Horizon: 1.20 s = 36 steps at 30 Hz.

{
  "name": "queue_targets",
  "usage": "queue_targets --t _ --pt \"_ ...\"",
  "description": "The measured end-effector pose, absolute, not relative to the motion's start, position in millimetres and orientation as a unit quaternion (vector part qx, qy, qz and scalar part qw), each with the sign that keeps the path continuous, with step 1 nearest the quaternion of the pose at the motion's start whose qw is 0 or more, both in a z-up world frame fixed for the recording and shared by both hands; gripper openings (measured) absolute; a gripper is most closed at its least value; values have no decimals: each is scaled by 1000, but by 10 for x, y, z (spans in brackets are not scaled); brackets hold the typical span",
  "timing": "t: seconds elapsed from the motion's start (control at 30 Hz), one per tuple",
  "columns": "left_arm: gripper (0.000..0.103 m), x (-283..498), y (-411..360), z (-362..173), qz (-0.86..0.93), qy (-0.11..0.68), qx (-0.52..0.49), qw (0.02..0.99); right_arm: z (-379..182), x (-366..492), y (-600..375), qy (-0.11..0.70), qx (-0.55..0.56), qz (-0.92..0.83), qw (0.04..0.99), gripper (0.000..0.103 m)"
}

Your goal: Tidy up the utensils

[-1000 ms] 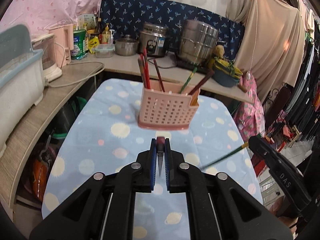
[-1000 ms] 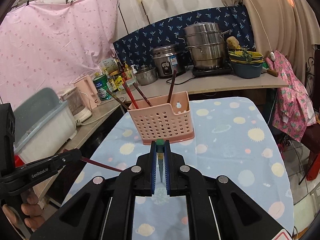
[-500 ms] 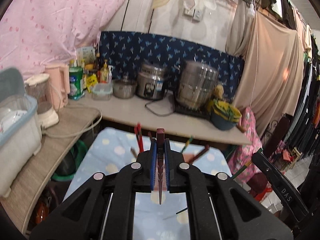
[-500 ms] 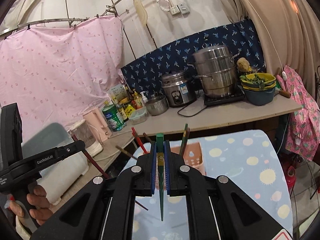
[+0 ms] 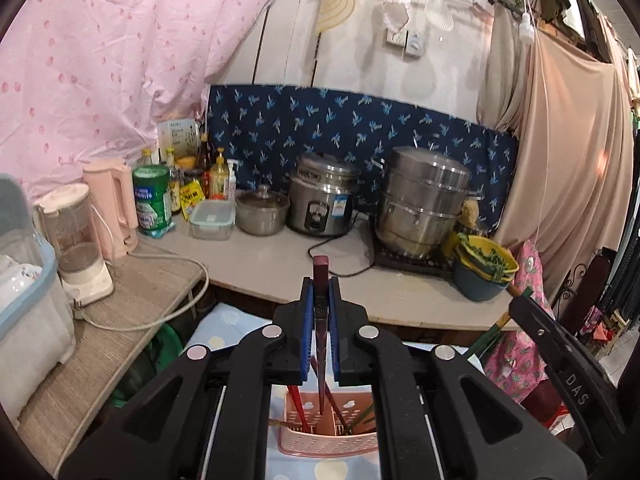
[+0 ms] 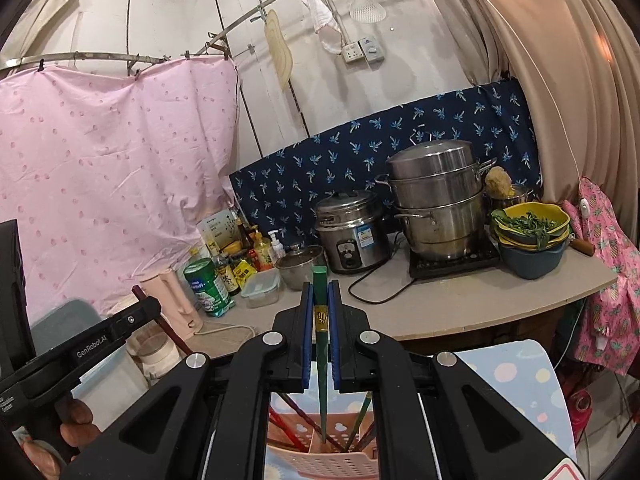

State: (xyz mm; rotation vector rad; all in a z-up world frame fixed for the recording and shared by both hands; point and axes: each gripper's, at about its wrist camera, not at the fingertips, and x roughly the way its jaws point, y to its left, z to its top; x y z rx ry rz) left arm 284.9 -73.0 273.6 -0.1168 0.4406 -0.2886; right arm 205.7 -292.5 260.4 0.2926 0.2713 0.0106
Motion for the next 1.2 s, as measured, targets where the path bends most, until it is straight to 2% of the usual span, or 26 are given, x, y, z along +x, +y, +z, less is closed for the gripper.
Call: queue_targets --t 0.2,0.43,0.53,0.6,0.67,0.8,0.87,1.07,1.2 --pt "7 3007 -755 2345 -141 255 -53 955 2157 2306 -2886 181 143 5 973 7" --pt "7 3062 -750 2155 -139 277 -54 949 1851 2479 -2849 223 140 8 965 7" --pt "10 3032 -719 2164 -135 276 -55 950 1838 2448 -2856 224 142 5 964 12" --pt "22 2993 -691 2177 -132 274 -57 951 1849 2408 -2876 222 146 6 964 14" --pt "25 2948 -660 2197 -128 271 -56 952 1871 2346 -2884 219 148 7 964 23" --pt "29 2825 -627 2205 -119 272 -52 953 1942 2182 -2850 210 136 5 968 27" --pt "31 2739 -611 2196 -116 275 -46 953 1966 2078 -2825 209 130 5 969 34" --pt "34 2419 -587 2111 -109 278 -25 954 1933 1753 -2720 214 104 -5 971 43" --pt "37 2192 -580 1973 -97 286 -3 953 1843 1519 -2608 226 81 -12 971 45"
